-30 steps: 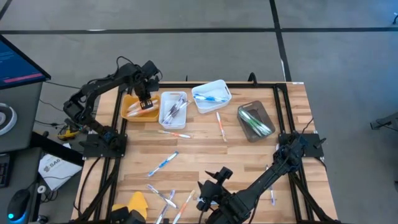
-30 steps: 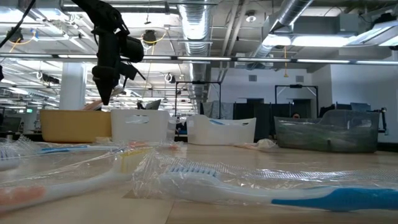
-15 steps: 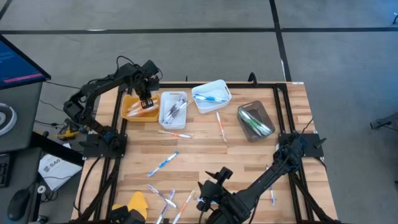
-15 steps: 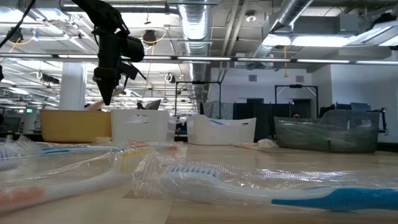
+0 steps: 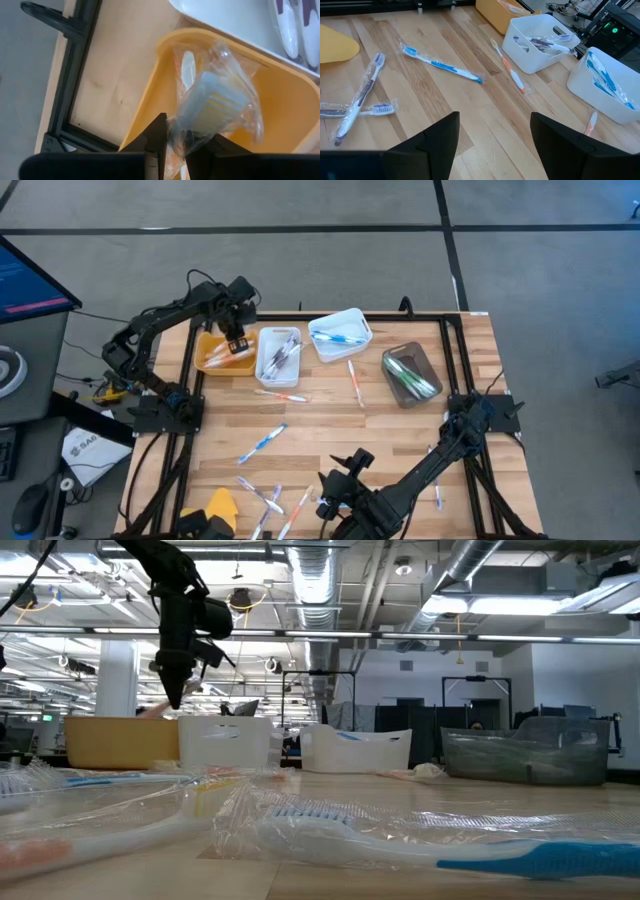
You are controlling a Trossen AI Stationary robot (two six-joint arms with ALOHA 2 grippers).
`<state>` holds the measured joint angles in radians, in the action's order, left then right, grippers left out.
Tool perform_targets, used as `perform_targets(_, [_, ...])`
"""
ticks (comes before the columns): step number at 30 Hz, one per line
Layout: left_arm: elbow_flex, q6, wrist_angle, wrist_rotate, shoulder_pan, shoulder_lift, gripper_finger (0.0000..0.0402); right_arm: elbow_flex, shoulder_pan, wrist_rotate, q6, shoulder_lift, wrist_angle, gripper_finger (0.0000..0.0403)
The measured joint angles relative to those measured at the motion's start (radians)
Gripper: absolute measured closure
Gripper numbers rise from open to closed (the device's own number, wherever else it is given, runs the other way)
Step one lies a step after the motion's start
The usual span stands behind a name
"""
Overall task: Pick & Place Toothbrushes
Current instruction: Put the orange toothbrush into the yellow bin
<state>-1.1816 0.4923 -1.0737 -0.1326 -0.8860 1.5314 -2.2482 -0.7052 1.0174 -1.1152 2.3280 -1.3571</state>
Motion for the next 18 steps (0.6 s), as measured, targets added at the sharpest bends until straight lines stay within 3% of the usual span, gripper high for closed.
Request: perform_targets(18, [0.0, 0.053, -0.013, 0.019, -0.005, 0.0, 0.0352, 0.0, 0.0, 0.0, 0.0, 0.0, 0.0, 0.0165])
